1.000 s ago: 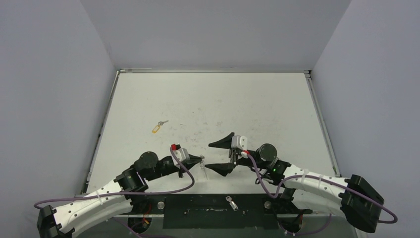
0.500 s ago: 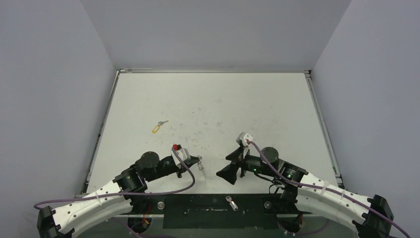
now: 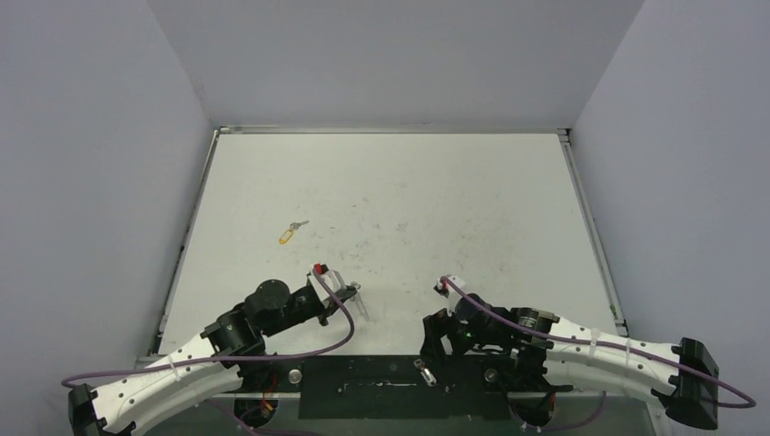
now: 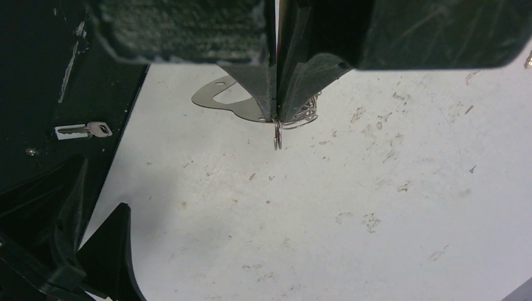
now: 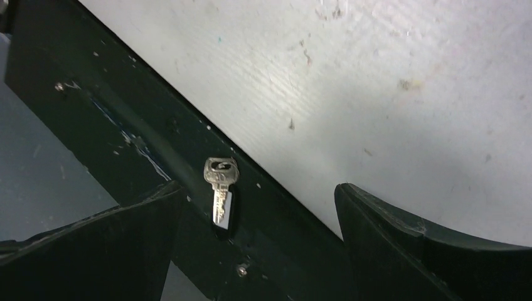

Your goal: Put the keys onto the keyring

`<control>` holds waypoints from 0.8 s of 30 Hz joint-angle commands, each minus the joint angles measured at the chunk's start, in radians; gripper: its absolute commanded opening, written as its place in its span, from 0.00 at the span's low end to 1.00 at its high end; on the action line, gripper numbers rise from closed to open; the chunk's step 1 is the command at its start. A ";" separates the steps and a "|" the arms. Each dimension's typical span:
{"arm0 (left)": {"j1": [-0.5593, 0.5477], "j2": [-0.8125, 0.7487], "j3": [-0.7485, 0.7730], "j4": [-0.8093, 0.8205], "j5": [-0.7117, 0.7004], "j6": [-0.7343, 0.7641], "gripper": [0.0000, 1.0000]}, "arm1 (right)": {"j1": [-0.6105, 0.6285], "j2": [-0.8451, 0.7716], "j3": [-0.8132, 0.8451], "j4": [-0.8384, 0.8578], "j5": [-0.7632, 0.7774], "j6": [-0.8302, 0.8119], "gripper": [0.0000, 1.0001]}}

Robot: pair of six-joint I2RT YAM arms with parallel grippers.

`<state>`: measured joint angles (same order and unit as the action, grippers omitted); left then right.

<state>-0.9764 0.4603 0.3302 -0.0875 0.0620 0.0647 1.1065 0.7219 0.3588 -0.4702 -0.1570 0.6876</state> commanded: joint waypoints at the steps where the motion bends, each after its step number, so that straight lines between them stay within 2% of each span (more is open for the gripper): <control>1: -0.004 -0.014 0.077 -0.043 -0.038 0.017 0.00 | 0.132 0.047 0.050 -0.115 0.193 0.087 0.87; 7: -0.004 -0.018 0.087 -0.071 -0.045 0.028 0.00 | 0.443 0.326 0.163 -0.122 0.446 0.161 0.83; 11: -0.004 -0.017 0.092 -0.087 -0.040 0.028 0.00 | 0.562 0.547 0.293 -0.157 0.580 0.180 0.82; 16: -0.004 -0.022 0.103 -0.112 -0.028 0.026 0.00 | 0.597 0.668 0.354 -0.157 0.634 0.215 0.76; 24: -0.004 -0.029 0.098 -0.102 -0.013 0.028 0.00 | 0.578 0.612 0.274 -0.068 0.589 0.250 0.61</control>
<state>-0.9764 0.4389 0.3767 -0.2287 0.0311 0.0868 1.6947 1.3754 0.6643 -0.5846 0.4080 0.9051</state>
